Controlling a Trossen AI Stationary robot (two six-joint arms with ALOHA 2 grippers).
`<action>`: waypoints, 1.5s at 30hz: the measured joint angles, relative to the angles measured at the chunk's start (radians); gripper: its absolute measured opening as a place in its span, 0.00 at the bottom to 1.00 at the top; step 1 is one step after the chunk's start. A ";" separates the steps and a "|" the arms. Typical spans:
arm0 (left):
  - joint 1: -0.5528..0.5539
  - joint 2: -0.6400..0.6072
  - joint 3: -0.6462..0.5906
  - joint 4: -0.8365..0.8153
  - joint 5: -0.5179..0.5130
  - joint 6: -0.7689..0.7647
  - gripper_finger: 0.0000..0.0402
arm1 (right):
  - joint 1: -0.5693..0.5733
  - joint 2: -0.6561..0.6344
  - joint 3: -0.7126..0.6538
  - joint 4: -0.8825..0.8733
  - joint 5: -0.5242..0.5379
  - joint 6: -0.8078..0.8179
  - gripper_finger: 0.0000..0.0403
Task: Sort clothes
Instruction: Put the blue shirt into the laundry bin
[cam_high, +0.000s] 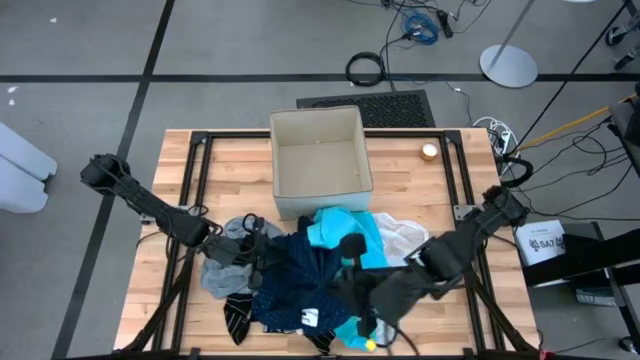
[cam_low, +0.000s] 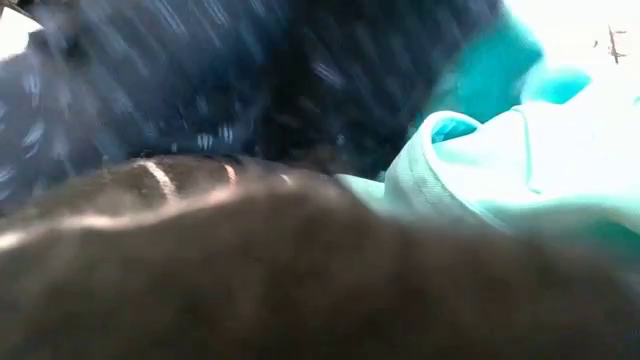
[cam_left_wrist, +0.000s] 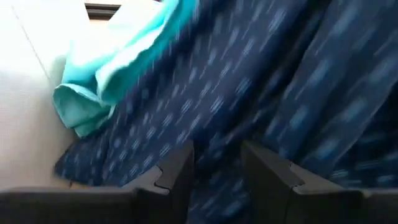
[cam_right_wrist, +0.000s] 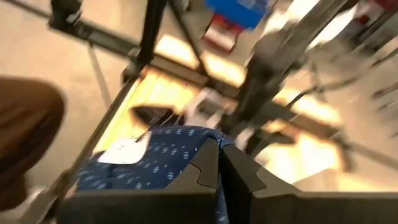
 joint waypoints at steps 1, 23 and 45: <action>0.000 0.000 0.000 0.000 0.000 0.012 0.34 | 0.007 0.000 0.033 0.001 0.033 -0.031 0.00; 0.000 -0.002 0.002 0.010 -0.008 0.035 0.34 | 0.014 -0.013 0.277 0.464 0.676 -0.750 0.00; -0.002 0.006 0.000 0.087 0.080 0.009 0.34 | -0.015 -0.025 0.278 1.220 0.628 -1.376 0.00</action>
